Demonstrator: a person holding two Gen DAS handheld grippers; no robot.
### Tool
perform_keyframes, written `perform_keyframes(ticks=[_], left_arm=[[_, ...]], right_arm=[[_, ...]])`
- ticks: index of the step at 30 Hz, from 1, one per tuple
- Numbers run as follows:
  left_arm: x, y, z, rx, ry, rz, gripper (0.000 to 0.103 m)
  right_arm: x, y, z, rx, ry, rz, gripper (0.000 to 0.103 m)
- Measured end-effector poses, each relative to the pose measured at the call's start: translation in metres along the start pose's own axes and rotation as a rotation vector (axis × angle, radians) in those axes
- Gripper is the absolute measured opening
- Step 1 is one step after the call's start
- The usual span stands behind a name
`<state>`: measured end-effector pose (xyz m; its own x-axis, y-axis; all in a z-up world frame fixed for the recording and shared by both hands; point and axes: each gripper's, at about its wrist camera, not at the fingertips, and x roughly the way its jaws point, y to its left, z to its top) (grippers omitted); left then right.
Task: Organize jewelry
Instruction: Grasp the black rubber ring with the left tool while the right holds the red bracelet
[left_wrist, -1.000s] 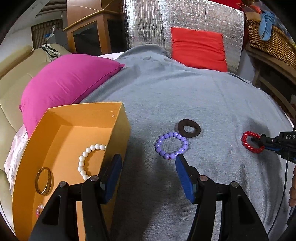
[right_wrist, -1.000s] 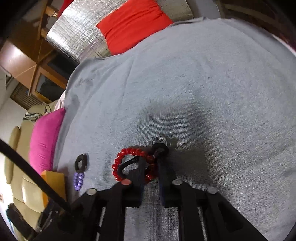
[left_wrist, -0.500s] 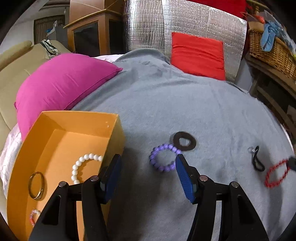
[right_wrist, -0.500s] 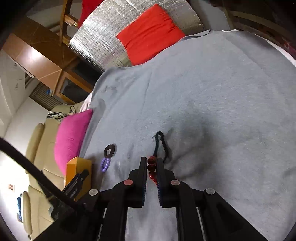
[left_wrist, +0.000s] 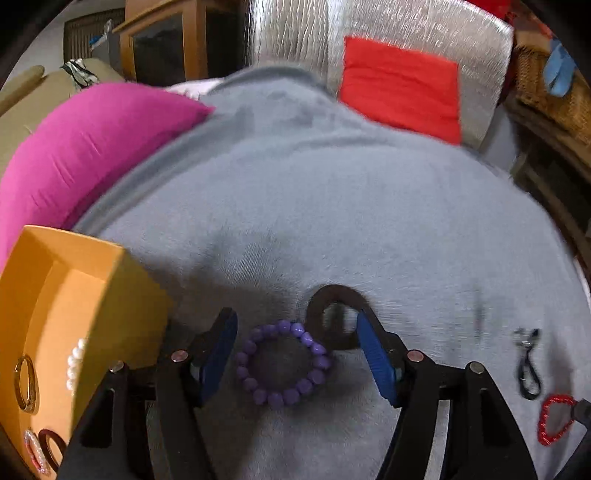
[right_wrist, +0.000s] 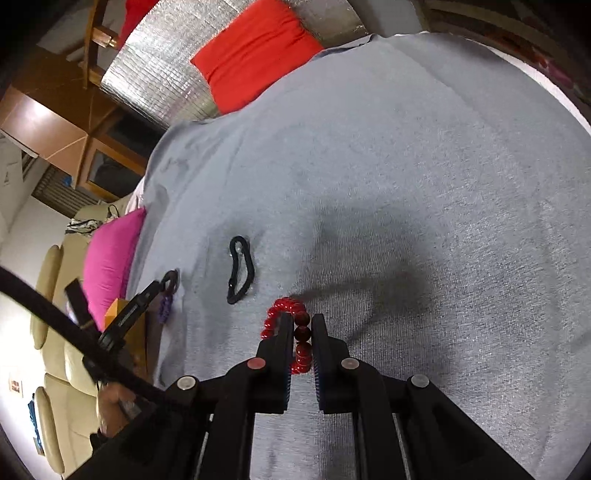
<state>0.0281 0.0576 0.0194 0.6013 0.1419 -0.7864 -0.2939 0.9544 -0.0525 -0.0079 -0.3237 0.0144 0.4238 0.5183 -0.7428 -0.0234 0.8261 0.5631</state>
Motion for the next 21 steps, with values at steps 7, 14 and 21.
perform_keyframes(ticks=[7,14,21], left_arm=[[0.023,0.002,0.009,-0.042,0.055,-0.040,0.068],[0.020,-0.014,0.009,0.039,0.031,-0.088,0.019],[0.010,-0.021,0.004,0.095,0.042,-0.157,0.008]], right_arm=[[0.015,0.004,-0.003,-0.024,0.036,-0.045,0.011],[0.027,0.013,-0.010,-0.060,0.041,-0.114,0.013],[0.037,0.027,-0.014,-0.161,-0.005,-0.173,0.011]])
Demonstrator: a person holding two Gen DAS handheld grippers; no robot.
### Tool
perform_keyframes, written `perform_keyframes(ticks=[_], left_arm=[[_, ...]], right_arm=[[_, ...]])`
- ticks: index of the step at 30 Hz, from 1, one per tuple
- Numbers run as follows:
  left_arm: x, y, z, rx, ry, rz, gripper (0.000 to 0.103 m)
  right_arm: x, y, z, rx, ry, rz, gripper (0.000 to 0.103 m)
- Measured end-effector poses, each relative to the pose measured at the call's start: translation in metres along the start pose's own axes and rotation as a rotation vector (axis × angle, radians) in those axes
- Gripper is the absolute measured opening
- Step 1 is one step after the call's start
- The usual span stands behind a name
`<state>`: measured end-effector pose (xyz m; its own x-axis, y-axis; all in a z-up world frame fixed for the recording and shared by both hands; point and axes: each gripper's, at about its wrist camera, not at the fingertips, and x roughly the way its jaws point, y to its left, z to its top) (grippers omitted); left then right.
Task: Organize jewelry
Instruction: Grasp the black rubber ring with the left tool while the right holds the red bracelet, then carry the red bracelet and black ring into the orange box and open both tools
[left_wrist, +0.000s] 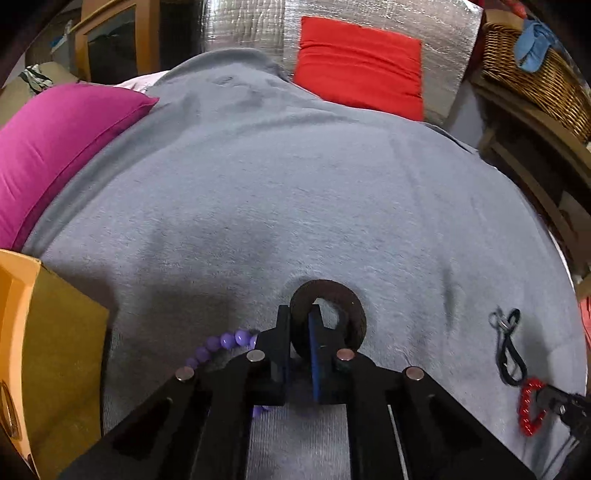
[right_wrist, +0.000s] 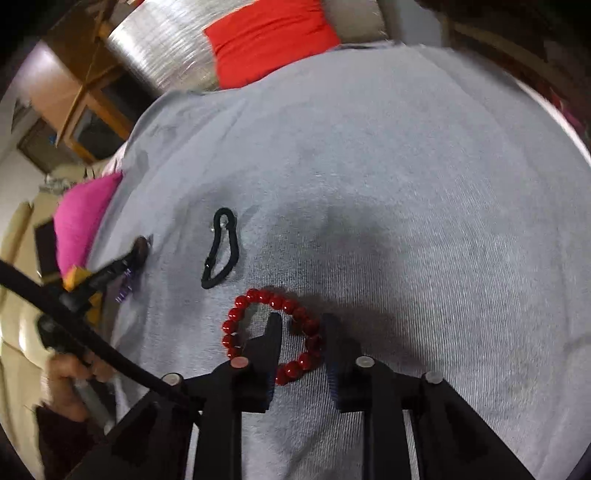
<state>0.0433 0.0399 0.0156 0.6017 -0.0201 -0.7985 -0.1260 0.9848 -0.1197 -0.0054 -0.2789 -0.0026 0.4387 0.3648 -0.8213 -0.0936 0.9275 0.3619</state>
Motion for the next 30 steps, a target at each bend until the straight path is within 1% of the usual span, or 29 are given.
perform_keyframes(ticks=[1,4,7,12,13,17,20,22,25,28,30], left_arm=[[-0.003,0.000,-0.001,0.004,-0.002,-0.008,0.008],[-0.017,-0.006,-0.004,0.033,-0.020,-0.011,0.008],[-0.037,-0.008,-0.006,0.049,-0.056,-0.018,0.008],[-0.087,-0.009,-0.016,0.047,-0.125,-0.026,0.008],[-0.091,-0.009,-0.015,0.050,-0.132,-0.023,0.008],[-0.134,0.002,-0.028,0.054,-0.174,0.002,0.008],[-0.165,0.019,-0.038,0.029,-0.203,0.003,0.008],[-0.179,0.031,-0.042,0.012,-0.222,0.007,0.008],[-0.199,0.059,-0.057,-0.021,-0.240,0.041,0.008],[-0.207,0.101,-0.070,-0.101,-0.219,0.067,0.008],[-0.209,0.133,-0.075,-0.161,-0.205,0.099,0.008]], right_arm=[[0.000,0.003,0.000,-0.005,-0.005,-0.005,0.011],[-0.009,0.006,0.001,0.008,-0.037,0.023,0.011],[-0.023,0.014,0.005,-0.008,-0.098,0.057,0.011],[-0.039,0.029,0.006,-0.012,-0.143,0.161,0.011],[-0.041,0.034,0.006,-0.018,-0.151,0.176,0.011],[-0.054,0.053,0.000,-0.061,-0.189,0.228,0.011],[-0.061,0.070,-0.006,-0.082,-0.209,0.278,0.011],[-0.065,0.081,-0.010,-0.096,-0.216,0.309,0.011],[-0.071,0.104,-0.019,-0.132,-0.216,0.357,0.011],[-0.074,0.132,-0.027,-0.170,-0.206,0.401,0.011],[-0.074,0.160,-0.034,-0.213,-0.182,0.437,0.011]])
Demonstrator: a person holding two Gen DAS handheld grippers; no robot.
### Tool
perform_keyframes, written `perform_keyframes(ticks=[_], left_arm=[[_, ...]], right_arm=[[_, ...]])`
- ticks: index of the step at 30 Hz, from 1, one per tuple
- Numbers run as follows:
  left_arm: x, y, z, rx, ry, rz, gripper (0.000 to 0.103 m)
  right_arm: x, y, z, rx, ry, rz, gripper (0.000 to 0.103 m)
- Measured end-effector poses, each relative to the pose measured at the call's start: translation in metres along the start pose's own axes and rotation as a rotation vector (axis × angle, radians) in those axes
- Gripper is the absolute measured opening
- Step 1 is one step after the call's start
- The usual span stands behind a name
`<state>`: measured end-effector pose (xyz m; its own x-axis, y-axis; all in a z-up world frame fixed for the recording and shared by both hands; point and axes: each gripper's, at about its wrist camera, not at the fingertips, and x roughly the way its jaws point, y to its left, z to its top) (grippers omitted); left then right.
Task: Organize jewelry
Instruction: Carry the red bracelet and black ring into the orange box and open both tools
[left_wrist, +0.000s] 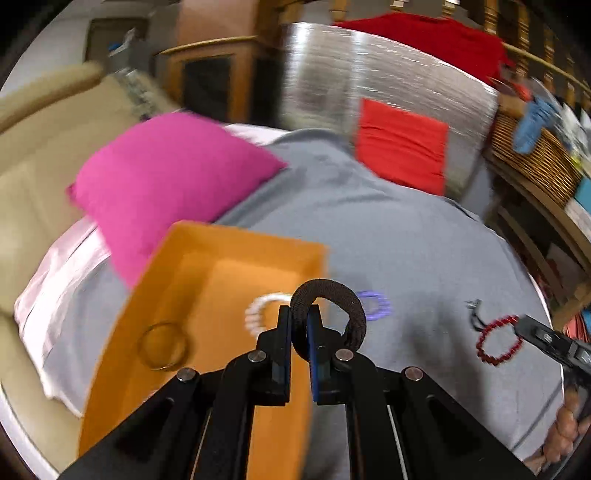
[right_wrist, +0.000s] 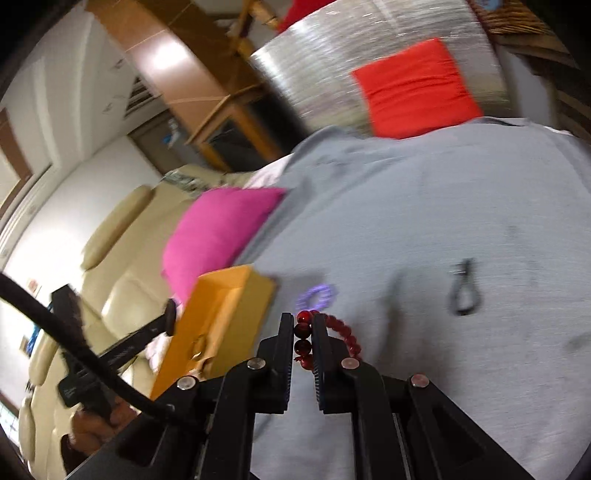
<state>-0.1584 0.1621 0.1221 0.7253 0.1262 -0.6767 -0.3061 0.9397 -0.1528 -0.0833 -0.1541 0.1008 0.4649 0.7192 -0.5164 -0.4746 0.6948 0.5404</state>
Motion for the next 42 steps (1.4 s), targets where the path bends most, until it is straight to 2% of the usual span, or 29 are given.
perform_keyframes(ticks=[6,11,16,19,23,32,33,37,42], left_arm=[[0.014,0.053,0.001,-0.094,0.014,0.044,0.008],[0.028,0.080,0.002,-0.132,0.055,0.007,0.008],[0.051,0.089,0.010,-0.130,0.101,-0.040,0.008],[0.067,0.093,0.012,-0.140,0.138,-0.053,0.008],[0.091,0.098,0.016,-0.154,0.171,-0.048,0.008],[0.125,0.097,0.010,-0.155,0.260,-0.037,0.009],[0.126,0.098,0.011,-0.157,0.264,-0.033,0.013],[0.118,0.099,0.015,-0.169,0.240,-0.011,0.039],[0.101,0.094,0.024,-0.158,0.186,-0.009,0.044]], right_arm=[[0.040,0.065,-0.009,-0.075,0.069,0.067,0.011],[0.071,0.109,-0.011,-0.102,0.126,0.126,0.011],[0.107,0.144,-0.018,-0.137,0.177,0.132,0.011],[0.131,0.149,-0.020,-0.124,0.216,0.125,0.011],[0.163,0.150,-0.026,-0.133,0.278,0.065,0.011],[0.196,0.144,-0.040,-0.158,0.359,-0.017,0.011],[0.198,0.144,-0.043,-0.154,0.377,-0.013,0.013],[0.194,0.146,-0.048,-0.153,0.426,0.033,0.014],[0.173,0.147,-0.051,-0.195,0.392,0.019,0.014]])
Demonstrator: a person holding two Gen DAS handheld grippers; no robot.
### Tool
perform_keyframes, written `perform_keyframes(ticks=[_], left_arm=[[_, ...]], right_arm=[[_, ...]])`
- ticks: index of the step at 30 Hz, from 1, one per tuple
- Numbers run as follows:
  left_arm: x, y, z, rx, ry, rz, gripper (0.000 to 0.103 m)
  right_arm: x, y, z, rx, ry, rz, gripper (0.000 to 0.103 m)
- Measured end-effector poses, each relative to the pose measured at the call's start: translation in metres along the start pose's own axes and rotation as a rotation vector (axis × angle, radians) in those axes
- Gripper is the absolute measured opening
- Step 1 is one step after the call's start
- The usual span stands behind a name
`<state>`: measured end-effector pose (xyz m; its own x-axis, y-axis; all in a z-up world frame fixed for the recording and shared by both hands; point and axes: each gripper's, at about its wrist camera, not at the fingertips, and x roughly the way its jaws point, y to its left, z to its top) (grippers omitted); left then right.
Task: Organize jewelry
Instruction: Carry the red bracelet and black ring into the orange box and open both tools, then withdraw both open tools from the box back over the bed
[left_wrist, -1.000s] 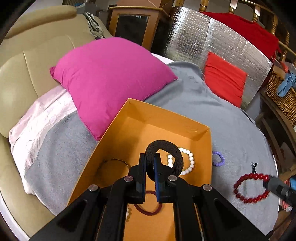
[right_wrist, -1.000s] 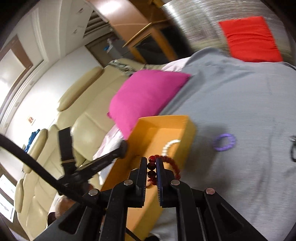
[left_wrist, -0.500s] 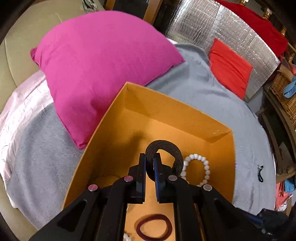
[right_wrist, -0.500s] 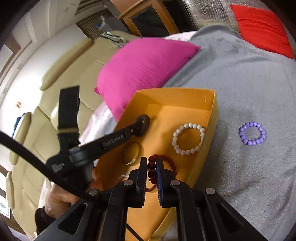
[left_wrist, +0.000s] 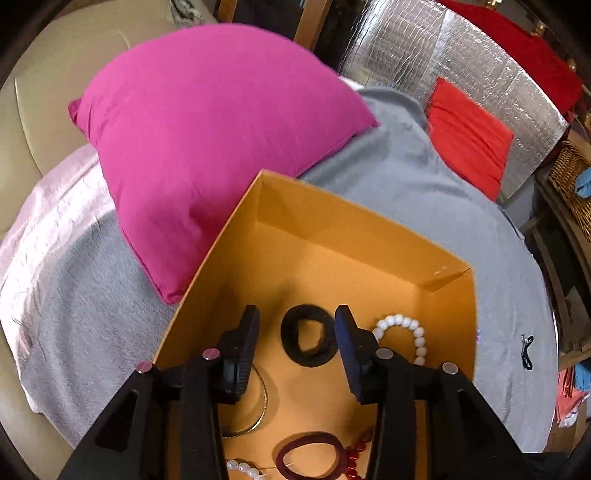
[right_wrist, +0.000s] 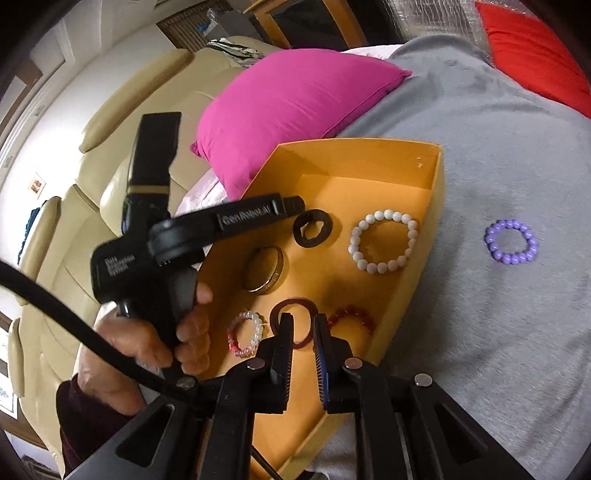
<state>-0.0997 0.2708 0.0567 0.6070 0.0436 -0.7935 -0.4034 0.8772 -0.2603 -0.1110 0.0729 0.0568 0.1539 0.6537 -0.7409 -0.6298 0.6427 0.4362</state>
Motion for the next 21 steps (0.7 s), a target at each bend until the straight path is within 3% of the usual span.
perform_keyframes(ticks=[4,10,13,21], left_arm=[[-0.013,-0.009,0.002,0.028,-0.036,-0.002,0.046],[-0.030,-0.028,0.005,0.058,-0.092,-0.006,0.048],[-0.037,-0.047,0.003,0.094,-0.128,-0.013,0.055],[-0.039,-0.098,-0.006,0.194,-0.165,-0.016,0.059]], right_arm=[[-0.019,-0.008,-0.007,-0.005,-0.014,-0.015,0.014],[-0.071,-0.041,-0.019,0.031,-0.126,-0.037,0.015],[-0.098,-0.071,-0.028,0.080,-0.181,-0.074,0.015],[-0.150,-0.174,-0.062,0.317,-0.282,-0.181,0.018]])
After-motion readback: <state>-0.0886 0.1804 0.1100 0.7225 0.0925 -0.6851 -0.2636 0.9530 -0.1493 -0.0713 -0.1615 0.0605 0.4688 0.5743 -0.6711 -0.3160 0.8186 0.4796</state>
